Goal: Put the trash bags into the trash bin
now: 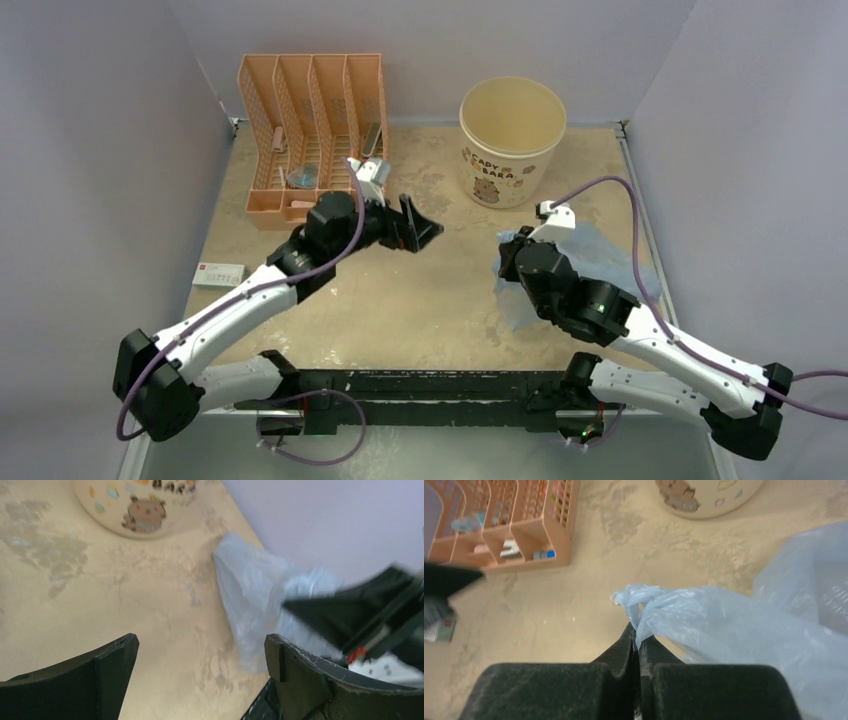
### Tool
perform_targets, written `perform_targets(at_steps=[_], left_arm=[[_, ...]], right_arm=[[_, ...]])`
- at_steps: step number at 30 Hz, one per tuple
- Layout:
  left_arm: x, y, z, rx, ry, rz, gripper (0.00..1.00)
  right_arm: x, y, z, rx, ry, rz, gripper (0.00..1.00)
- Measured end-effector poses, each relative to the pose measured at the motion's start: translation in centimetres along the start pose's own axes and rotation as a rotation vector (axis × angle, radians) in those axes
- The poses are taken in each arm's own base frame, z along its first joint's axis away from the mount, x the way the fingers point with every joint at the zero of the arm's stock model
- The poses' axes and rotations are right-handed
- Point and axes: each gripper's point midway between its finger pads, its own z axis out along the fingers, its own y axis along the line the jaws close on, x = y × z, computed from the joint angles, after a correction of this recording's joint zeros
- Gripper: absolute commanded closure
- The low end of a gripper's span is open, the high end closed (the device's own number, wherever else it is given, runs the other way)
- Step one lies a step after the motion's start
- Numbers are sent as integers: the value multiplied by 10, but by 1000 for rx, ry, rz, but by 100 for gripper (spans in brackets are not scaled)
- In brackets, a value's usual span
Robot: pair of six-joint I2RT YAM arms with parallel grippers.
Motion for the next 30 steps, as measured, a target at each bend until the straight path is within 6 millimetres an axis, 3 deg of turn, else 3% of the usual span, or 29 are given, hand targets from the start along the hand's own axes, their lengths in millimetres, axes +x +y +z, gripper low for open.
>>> perform_targets(at_steps=[3, 11, 17, 22, 27, 30], left_arm=[[-34, 7, 18, -15, -32, -32, 4], [-114, 11, 94, -16, -85, -29, 6], [-160, 27, 151, -60, -130, -19, 7], [-162, 71, 199, -141, -97, -36, 9], [-129, 119, 227, -224, -10, -59, 13], [-142, 124, 233, -213, -25, -32, 14]], right_arm=[[19, 2, 0, -59, 44, -9, 100], [17, 28, -11, -227, 49, 42, 100], [47, 41, -4, -283, 145, -31, 100], [63, 44, -3, -312, 196, -78, 100], [63, 48, -5, -345, 197, -88, 100], [66, 49, -5, -354, 203, -93, 100]])
